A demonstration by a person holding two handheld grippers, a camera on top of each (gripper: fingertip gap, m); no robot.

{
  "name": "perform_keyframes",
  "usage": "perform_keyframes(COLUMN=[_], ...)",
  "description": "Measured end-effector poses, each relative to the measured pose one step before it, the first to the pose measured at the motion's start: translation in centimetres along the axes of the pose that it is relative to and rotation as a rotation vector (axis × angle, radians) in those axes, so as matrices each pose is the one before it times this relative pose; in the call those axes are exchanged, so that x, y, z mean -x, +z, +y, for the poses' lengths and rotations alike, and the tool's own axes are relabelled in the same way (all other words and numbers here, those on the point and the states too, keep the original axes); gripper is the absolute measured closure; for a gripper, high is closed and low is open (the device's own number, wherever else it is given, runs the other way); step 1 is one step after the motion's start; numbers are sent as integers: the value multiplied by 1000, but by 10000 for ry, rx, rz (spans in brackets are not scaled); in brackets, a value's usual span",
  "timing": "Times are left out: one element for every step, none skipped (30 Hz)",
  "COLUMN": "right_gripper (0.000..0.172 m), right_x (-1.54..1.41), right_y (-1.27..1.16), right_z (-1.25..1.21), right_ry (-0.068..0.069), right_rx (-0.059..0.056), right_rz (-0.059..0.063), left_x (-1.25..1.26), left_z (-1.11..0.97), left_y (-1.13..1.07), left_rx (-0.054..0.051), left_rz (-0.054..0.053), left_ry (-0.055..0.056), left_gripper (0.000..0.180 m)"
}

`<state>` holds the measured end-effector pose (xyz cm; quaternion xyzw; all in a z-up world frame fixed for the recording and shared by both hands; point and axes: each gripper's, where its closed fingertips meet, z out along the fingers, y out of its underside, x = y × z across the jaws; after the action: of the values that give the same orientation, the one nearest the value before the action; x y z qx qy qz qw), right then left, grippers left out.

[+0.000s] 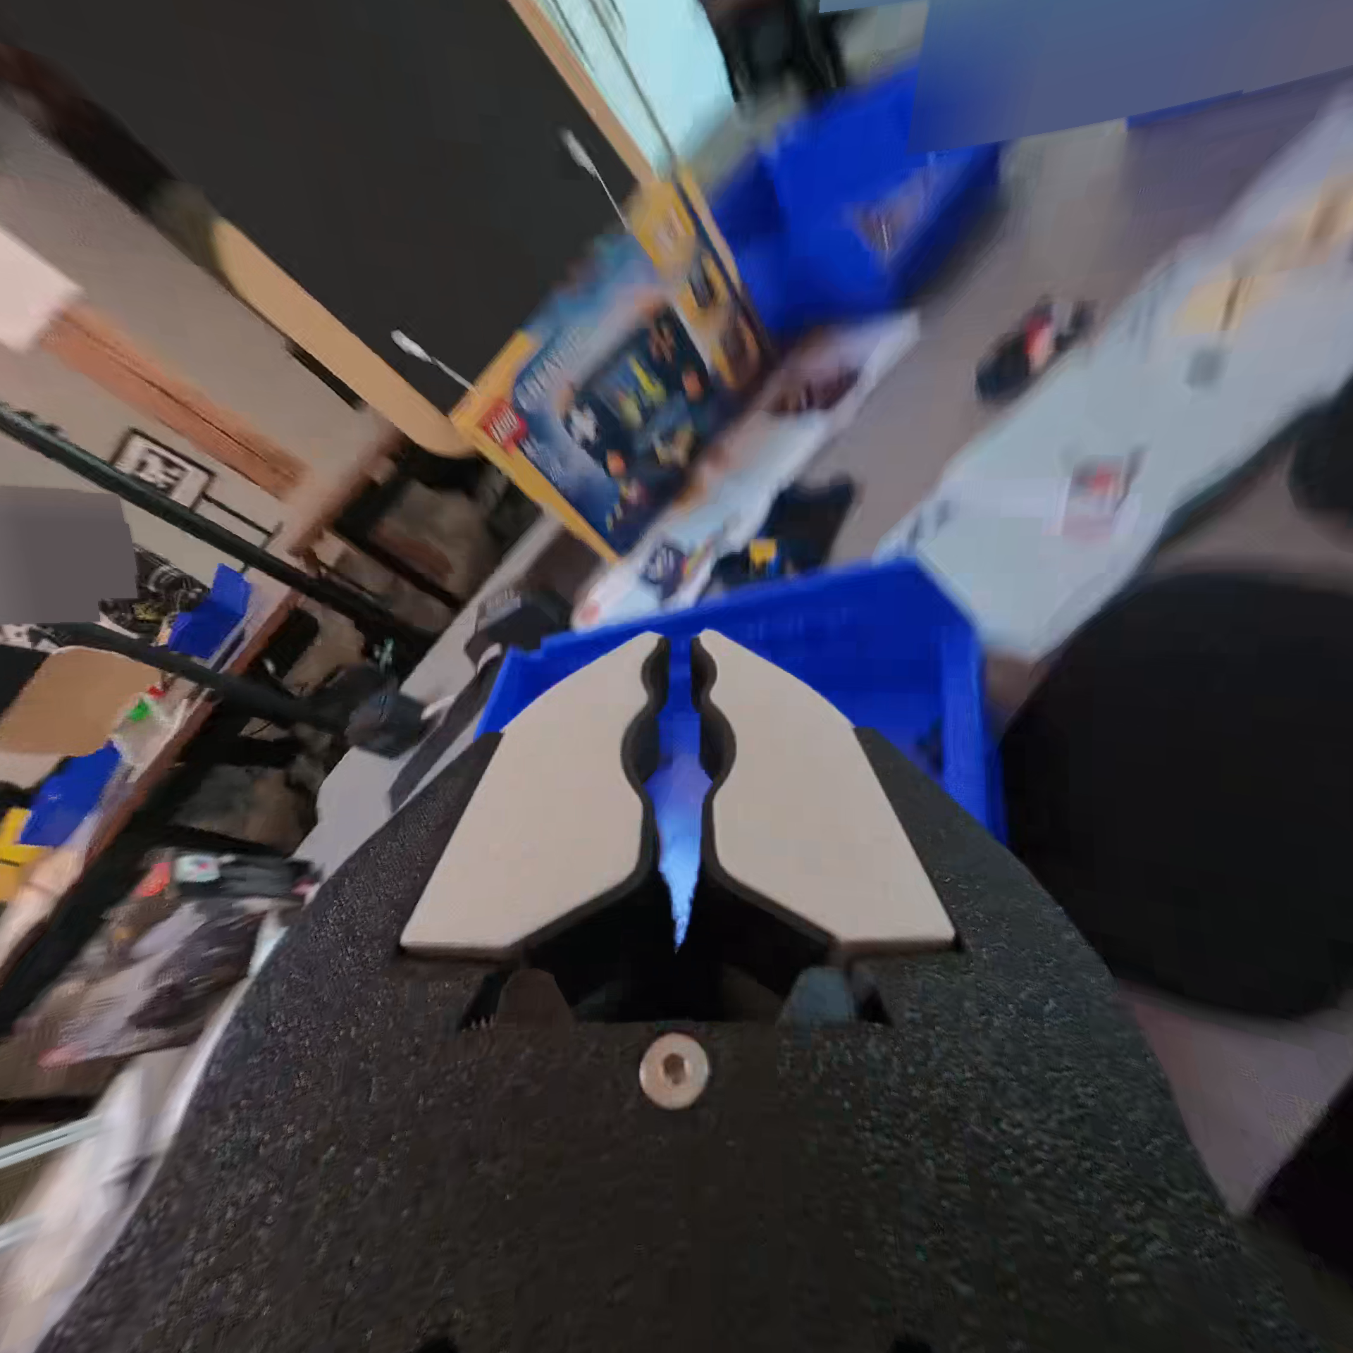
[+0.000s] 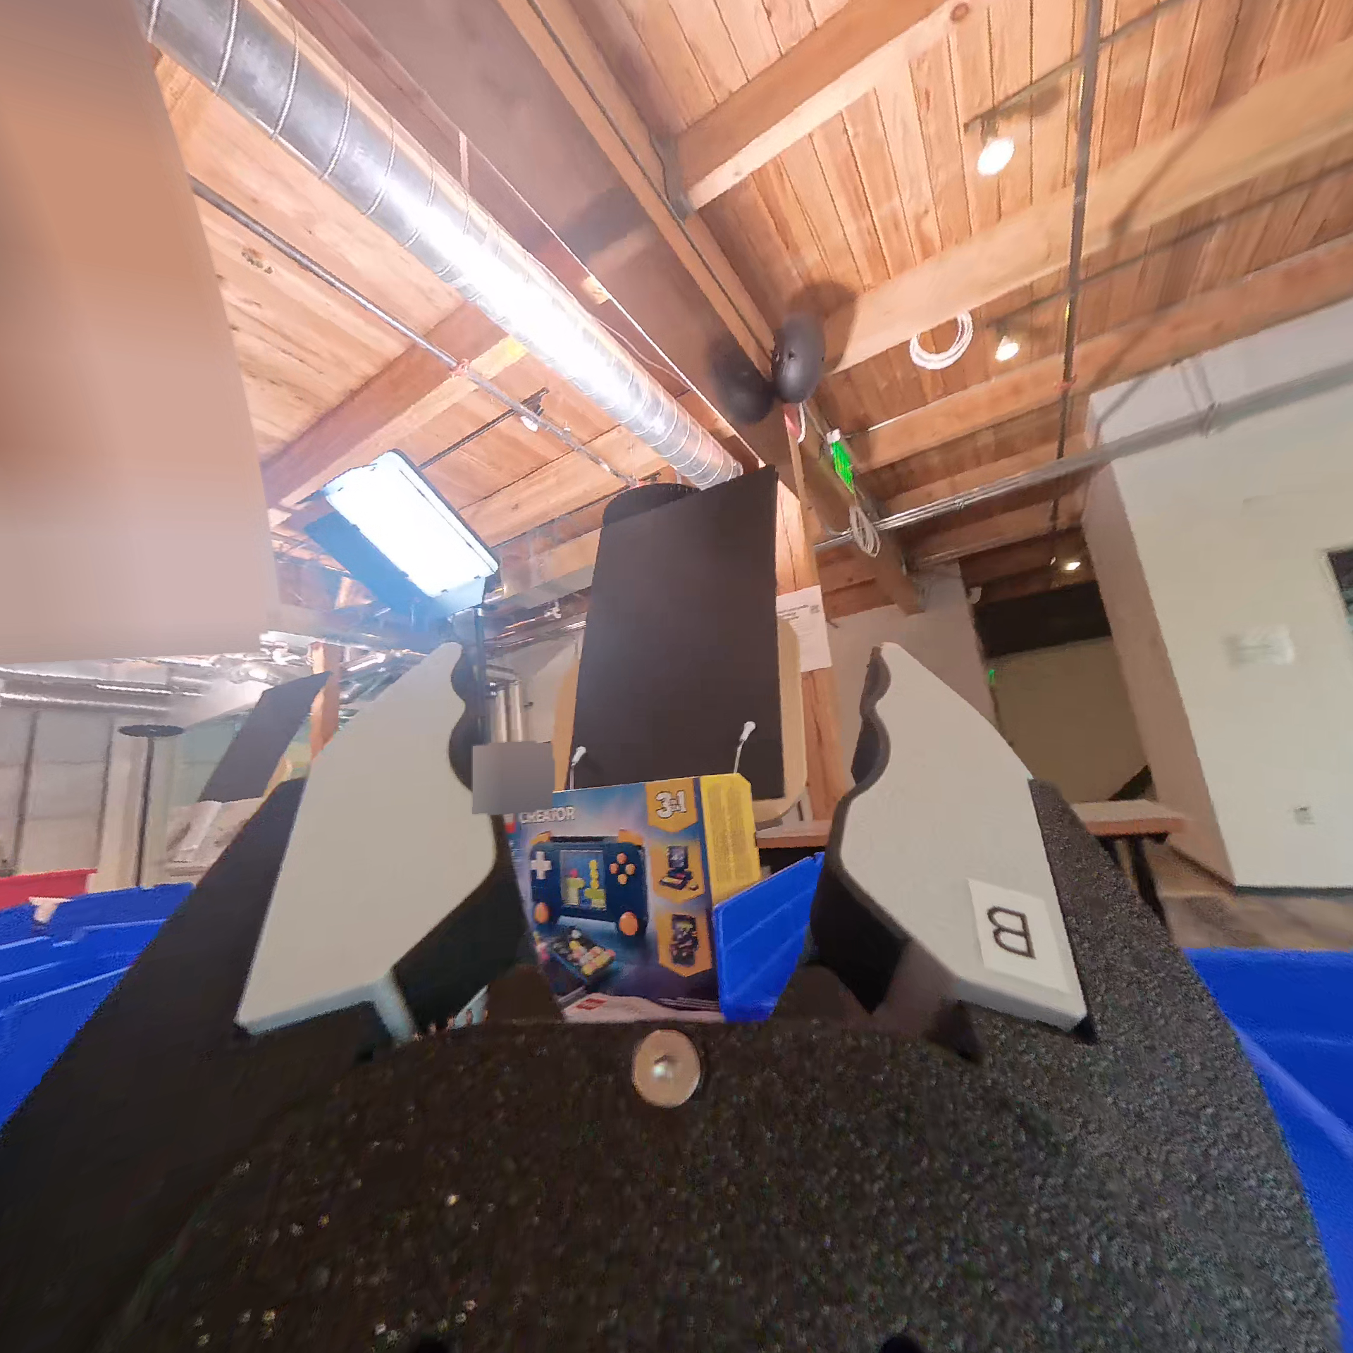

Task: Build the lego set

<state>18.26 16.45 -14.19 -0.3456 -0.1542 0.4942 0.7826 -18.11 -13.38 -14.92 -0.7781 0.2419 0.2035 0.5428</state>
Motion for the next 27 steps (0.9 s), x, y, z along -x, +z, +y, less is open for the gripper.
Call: perform_keyframes(right_gripper=[71,70,70,69,69,69,70,70,69,69,69,69,69,69,69,70,70,70,70,70,71,71,71,72,73,73,73], right_x=[102,157,188,156,145,129,97,82,79,81,119,132,108,72,31,9,-34,-71,-51,6,78,208,423,645,804,955,1156], right_y=[38,53,54,27,19,-1,12,32,35,38,8,6,2,-14,-23,-9,-21,-25,-29,-12,10,64,127,190,262,326,389], right_z=[199,144,91,42,42,54,128,205,267,263,187,113,84,49,-2,-51,-59,-45,-72,-66,-10,86,185,259,346,426,484], right_ry=[224,83,-60,-166,-201,-179,-139,-94,-63,-47,-54,-84,-123,-135,-105,-42,10,40,53,48,24,-13,-78,-127,-165,-172,-205], right_rx=[39,37,51,57,49,41,61,85,110,108,78,62,64,55,25,-8,-23,-21,-33,-30,4,58,120,154,180,213,239], right_rz=[-54,-79,-92,-68,-64,-59,-44,-44,-45,-37,-44,-54,-40,-23,-14,-11,3,24,8,-14,-47,-98,-176,-257,-289,-332,-404], left_x=[143,-248,-1124,-1248,-775,-304,-300,-255,37,120,40,29,119,20,11,22,-460,-35,-91,269,839,1352,1334,1432,1176,951,137], left_z=[1787,1918,1792,1181,436,202,367,497,332,122,-120,-182,-34,175,477,669,218,-215,94,263,249,-339,-1190,-1956,-2510,-2916,-3237], left_y=[324,621,795,927,1122,1341,1429,1459,1513,1362,1168,961,778,658,600,601,231,11,-49,-206,-492,-939,-1294,-1577,-1586,-1484,-1234], left_rx=[1102,1127,1099,805,437,219,311,355,222,50,-180,-289,-252,-126,79,227,-48,-341,-60,116,107,-305,-828,-1172,-1295,-1464,-1587], left_rz=[415,676,1255,1308,886,624,645,645,460,397,445,419,318,312,231,121,482,107,61,-359,-853,-1219,-1122,-1122,-1026,-1020,-625], left_ry=[1095,1035,727,575,633,724,753,733,586,410,235,103,51,22,10,27,38,-421,-199,-112,-143,-413,-819,-1210,-1285,-1343,-1403], left_gripper=[168,152,135,130,126,122,123,124,129,133,137,141,144,146,146,148,157,167,167,168,168,168,168,168,168,168,169])
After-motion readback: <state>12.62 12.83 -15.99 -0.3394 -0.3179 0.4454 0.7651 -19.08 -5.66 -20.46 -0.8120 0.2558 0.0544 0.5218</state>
